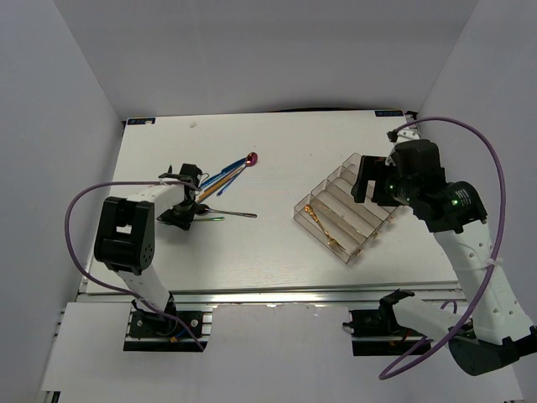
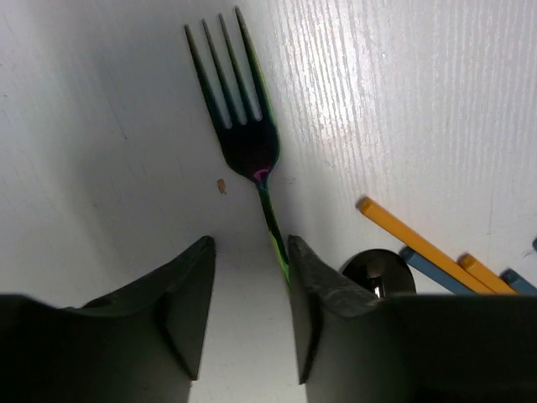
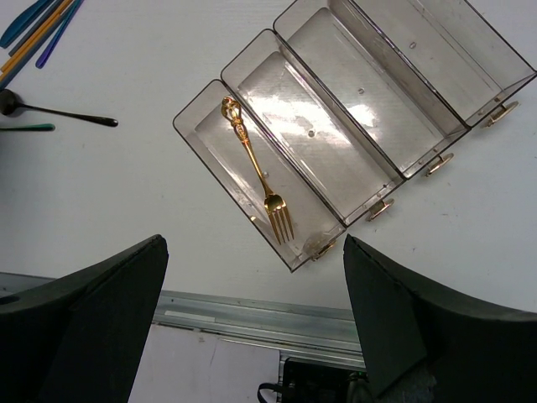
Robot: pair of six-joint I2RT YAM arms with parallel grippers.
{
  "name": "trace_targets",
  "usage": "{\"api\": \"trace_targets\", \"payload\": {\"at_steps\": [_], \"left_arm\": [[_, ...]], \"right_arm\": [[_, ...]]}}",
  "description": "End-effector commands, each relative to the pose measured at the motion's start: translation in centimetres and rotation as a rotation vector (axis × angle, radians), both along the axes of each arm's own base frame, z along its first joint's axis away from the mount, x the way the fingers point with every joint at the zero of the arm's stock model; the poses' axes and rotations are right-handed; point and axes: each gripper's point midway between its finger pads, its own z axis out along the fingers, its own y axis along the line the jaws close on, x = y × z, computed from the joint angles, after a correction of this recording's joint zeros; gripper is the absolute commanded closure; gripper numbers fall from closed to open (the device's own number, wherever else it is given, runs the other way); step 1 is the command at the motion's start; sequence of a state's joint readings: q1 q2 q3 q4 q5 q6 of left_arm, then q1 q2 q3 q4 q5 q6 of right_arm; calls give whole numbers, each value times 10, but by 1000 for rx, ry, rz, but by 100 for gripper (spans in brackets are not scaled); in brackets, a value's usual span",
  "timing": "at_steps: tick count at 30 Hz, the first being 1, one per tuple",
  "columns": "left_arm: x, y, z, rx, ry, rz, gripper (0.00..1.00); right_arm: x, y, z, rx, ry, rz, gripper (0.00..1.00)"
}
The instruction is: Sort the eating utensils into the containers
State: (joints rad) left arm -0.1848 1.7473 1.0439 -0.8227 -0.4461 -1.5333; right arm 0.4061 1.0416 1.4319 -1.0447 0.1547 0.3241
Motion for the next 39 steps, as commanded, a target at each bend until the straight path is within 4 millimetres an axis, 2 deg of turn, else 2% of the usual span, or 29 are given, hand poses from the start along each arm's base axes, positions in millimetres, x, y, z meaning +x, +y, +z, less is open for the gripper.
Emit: {"api": "trace_targets", "payload": {"at_steps": [1,4,9,13,14,15,20,21,22,24,28,29,30,31,32,33,34,35,36,37,38,39], "left_arm": [[-10,-7,-25,-53,38,11,53],[-16,-11,-27,-77,72,1,69],[-44,-20,-27,-149,102,19,75],[-48,-28,-15,-197,45,2,91],[-46,-31,-8,-205,23,-16,98],[-45,-32,-4,-209,15,-26,100],[-37,-42,29,-215,-90,-124,100],[-29,-46,48,-223,-179,-145,100],[-26,-50,56,-226,-224,-169,100],[-8,-75,90,-260,-402,-273,100],[-4,-128,121,-300,-507,-390,100],[-3,-157,139,-328,-553,-439,100],[1,-167,148,-312,-591,-449,100],[3,-183,149,-313,-601,-473,100],[3,-213,166,-357,-654,-513,100],[4,-226,169,-373,-673,-518,100],[0,-249,162,-393,-664,-554,100],[0,-262,164,-421,-678,-551,100],[6,-279,176,-456,-730,-553,100],[6,-293,177,-475,-742,-563,100],[4,-315,169,-501,-741,-579,100],[8,-330,179,-526,-764,-583,100]], "right_arm": [[7,2,15,6,-59,6,11],[10,4,13,8,-55,9,11],[16,5,20,7,-73,3,11],[21,5,24,10,-90,-3,11],[22,5,23,9,-89,-4,11],[23,6,23,11,-91,-4,11],[30,10,29,19,-100,-1,11],[31,10,32,22,-107,-3,11],[32,9,34,20,-113,-10,11],[34,8,35,15,-114,-23,11],[38,-6,44,-12,-126,-108,11],[40,-7,44,-12,-123,-121,11],[40,-9,48,-13,-131,-131,11],[39,-11,49,-16,-131,-141,11],[39,-12,56,-8,-145,-153,11],[39,-15,59,-2,-153,-174,11],[37,-16,62,2,-157,-181,11],[36,-16,66,8,-166,-183,11],[35,-17,67,16,-167,-191,11],[34,-18,68,16,-167,-193,11],[32,-18,68,18,-164,-196,11],[31,-19,68,19,-162,-201,11]]}}
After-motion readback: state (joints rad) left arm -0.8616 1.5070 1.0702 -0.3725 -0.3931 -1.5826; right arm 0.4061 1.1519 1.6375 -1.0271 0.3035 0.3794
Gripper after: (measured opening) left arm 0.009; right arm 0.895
